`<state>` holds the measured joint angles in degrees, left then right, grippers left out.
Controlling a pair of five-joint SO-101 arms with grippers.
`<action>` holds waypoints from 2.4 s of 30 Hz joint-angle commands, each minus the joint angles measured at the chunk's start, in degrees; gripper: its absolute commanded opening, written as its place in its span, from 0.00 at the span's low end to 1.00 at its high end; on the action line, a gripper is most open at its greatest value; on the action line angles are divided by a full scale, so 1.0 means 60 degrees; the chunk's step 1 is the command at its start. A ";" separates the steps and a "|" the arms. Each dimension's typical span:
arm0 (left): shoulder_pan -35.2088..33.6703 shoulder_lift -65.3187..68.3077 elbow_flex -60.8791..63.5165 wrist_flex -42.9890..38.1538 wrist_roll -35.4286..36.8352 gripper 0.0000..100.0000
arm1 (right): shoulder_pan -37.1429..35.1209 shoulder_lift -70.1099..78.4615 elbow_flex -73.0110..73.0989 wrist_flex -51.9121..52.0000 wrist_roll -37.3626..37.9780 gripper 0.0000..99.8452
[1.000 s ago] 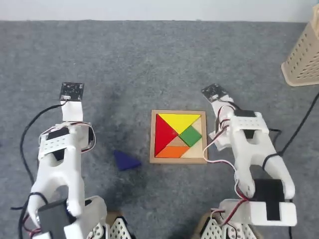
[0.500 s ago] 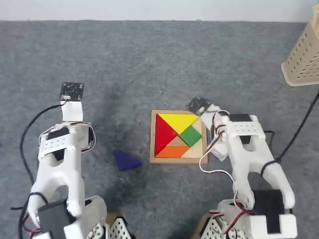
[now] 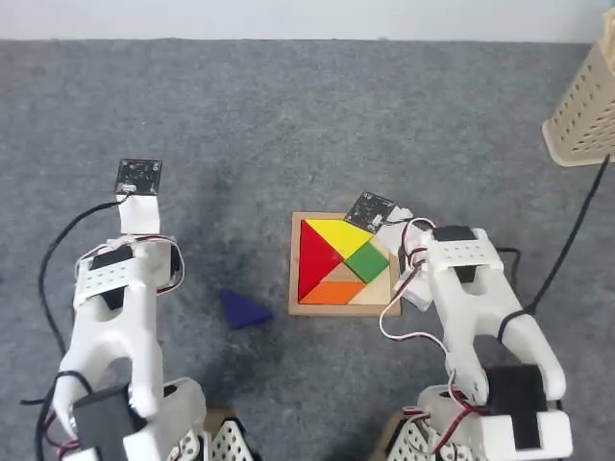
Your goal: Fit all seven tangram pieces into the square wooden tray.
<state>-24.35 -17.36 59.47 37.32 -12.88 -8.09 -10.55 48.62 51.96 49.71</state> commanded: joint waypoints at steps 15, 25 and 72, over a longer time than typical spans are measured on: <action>0.0059 -0.0015 -0.0256 -0.0190 0.0147 0.11 | 0.0608 0.1004 -0.1524 -0.0022 -0.2637 0.09; 0.0059 -0.0015 -0.0256 -0.0190 0.0147 0.11 | -0.0549 0.1370 -0.5626 0.2733 -0.6549 0.09; 0.0059 -0.0015 -0.0242 -0.0176 0.0147 0.11 | -0.0081 0.1502 -0.3223 -0.0696 -0.6989 0.01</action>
<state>-24.35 -17.36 59.47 37.32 -12.88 -6.15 -3.43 31.12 49.58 6.55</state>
